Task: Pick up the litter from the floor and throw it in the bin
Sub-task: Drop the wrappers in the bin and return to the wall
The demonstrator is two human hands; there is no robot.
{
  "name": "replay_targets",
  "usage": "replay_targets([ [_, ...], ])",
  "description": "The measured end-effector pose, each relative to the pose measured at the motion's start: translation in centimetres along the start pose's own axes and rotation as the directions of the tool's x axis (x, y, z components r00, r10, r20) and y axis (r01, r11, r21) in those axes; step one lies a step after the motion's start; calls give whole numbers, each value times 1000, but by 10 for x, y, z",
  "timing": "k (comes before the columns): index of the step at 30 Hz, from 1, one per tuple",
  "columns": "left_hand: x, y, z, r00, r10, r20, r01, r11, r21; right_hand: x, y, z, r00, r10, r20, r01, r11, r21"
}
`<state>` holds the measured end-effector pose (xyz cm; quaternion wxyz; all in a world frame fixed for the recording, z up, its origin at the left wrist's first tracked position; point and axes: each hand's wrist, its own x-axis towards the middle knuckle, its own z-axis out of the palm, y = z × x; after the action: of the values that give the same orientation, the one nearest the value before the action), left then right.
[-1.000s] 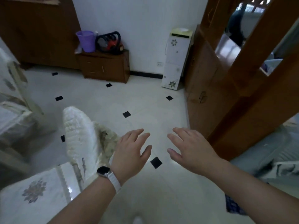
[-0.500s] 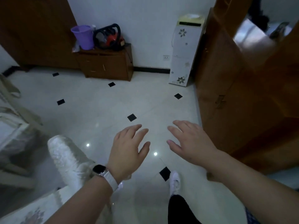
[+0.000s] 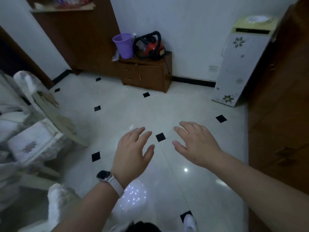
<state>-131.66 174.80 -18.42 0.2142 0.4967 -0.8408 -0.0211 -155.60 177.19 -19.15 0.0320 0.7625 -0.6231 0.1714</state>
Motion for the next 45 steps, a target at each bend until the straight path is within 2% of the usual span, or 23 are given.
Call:
replay_targets([
  [8,71,-76,17,987,-152,-61,154,987,38,123,6,43,991,-133,12,133,991,18],
  [16,177,-201,59,977,-202,-68,199,979,-50,279,6,91,981,-168,96,176,981,-87],
  [21,255,-278,49,984,-161,-72,158,986,-46,383,-3,106,981,-166,102,180,971,-157],
  [26,313,-335,41,980,-181,-85,179,983,-35,461,-21,134,986,-139,91,148,984,-102],
  [30,352,-372,46,984,-158,-81,159,987,2,520,-20,161,977,-183,107,190,980,-55],
  [38,468,-438,80,978,-206,-3,206,974,91,662,32,221,965,-220,141,215,975,45],
  [42,536,-466,88,965,-261,-15,260,957,131,741,56,240,952,-257,165,246,965,89],
  [45,586,-488,94,965,-258,-42,261,948,183,803,73,252,929,-335,157,327,942,79],
])
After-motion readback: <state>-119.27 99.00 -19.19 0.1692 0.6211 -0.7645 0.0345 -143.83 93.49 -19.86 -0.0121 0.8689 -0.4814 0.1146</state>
